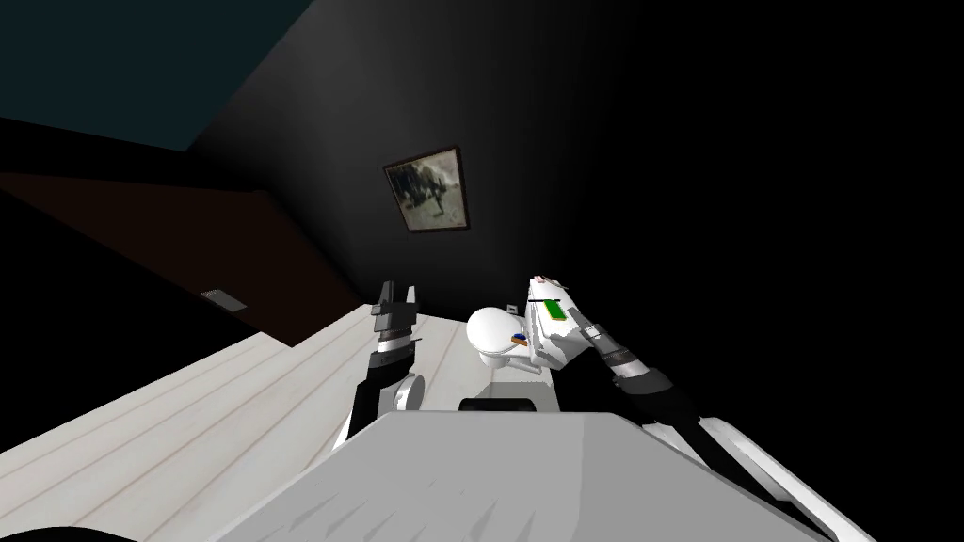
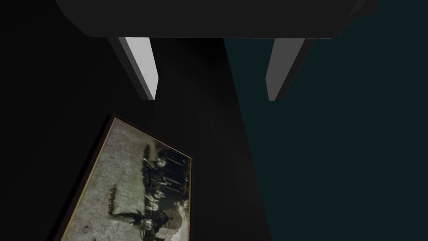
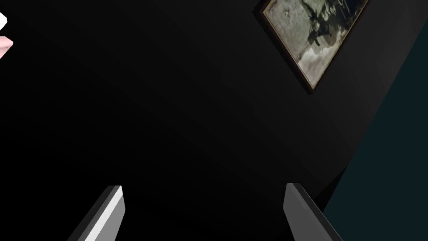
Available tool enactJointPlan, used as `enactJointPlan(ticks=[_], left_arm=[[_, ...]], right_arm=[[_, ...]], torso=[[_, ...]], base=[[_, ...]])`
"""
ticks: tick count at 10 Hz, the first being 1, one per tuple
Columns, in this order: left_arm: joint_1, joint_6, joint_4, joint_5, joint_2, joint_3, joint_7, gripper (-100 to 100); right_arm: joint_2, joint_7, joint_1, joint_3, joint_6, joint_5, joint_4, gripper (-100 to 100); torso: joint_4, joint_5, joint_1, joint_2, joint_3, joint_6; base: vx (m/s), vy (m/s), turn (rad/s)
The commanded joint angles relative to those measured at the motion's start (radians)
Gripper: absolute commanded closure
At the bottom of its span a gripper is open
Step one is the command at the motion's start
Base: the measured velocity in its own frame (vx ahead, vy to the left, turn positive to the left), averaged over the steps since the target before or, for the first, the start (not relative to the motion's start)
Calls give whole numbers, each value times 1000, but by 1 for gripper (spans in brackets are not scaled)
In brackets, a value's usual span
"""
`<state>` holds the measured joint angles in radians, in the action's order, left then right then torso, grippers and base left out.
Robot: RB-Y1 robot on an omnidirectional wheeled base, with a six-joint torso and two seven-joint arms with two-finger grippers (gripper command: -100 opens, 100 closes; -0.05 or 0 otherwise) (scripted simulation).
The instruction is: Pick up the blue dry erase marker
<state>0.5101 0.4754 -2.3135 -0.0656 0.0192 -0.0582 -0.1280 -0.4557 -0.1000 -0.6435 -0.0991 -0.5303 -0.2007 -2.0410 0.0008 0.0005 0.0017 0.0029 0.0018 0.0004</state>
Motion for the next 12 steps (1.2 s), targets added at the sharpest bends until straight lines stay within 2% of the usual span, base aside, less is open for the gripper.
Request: enactJointPlan(ticks=[1, 2, 3, 4, 5, 6, 7, 8, 9, 10, 11, 12], left_arm=[[0, 0, 0, 0, 0, 0, 0, 0], [0, 0, 0, 0, 0, 0, 0, 0], [0, 0, 0, 0, 0, 0, 0, 0], [0, 0, 0, 0, 0, 0, 0, 0], [0, 0, 0, 0, 0, 0, 0, 0], [0, 0, 0, 0, 0, 0, 0, 0], [0, 0, 0, 0, 0, 0, 0, 0], [0, 0, 0, 0, 0, 0, 0, 0], [0, 0, 0, 0, 0, 0, 0, 0], [0, 0, 0, 0, 0, 0, 0, 0], [0, 0, 0, 0, 0, 0, 0, 0], [0, 0, 0, 0, 0, 0, 0, 0]], right_arm=[[-50, -4, -18, -24, -19, -50, 38, -100], [-60, -4, -18, -24, -19, -59, 38, -100], [-100, -8, -31, -44, -42, -99, 79, -100], [-104, -8, -31, -44, -42, -108, 79, -100], [-145, -12, -45, -65, -65, -149, 122, -100], [-146, -12, -45, -65, -65, -160, 122, -100], [-185, -17, -60, -86, -89, -200, 160, -100], [-187, -17, -60, -86, -89, -213, 166, -100], [-227, -21, -75, -108, -115, -251, 197, -100], [-227, -21, -75, -108, -115, -268, 211, -100], [-265, -26, -90, -130, -141, -306, 251, -100], [-265, -26, -90, -130, -141, -325, 258, -100]], torso=[[0, 0, 0, 0, 0, 0], [0, 0, 0, -1, 0, -1], [0, 0, 0, -1, -1, 0], [0, 0, 0, 0, 0, -1], [0, 0, -1, -1, -1, 0], [0, 0, 0, -1, -1, -1], [0, 0, -1, -2, -1, 0], [0, 0, 0, -1, -1, 0], [0, 0, -1, -2, -1, 0], [0, 0, -1, -2, -1, 0], [0, 0, -1, -2, -1, 0], [0, 0, 0, -2, -1, -1]], base=[[-27, 50, 220], [-23, 36, 102], [-38, 44, 212], [-25, 35, 114], [-18, 43, 266], [-14, 31, 123], [-18, 46, 222], [-16, 34, 130], [-12, 40, 225], [-6, 34, 141], [-16, 50, 299], [-7, 34, 151]])
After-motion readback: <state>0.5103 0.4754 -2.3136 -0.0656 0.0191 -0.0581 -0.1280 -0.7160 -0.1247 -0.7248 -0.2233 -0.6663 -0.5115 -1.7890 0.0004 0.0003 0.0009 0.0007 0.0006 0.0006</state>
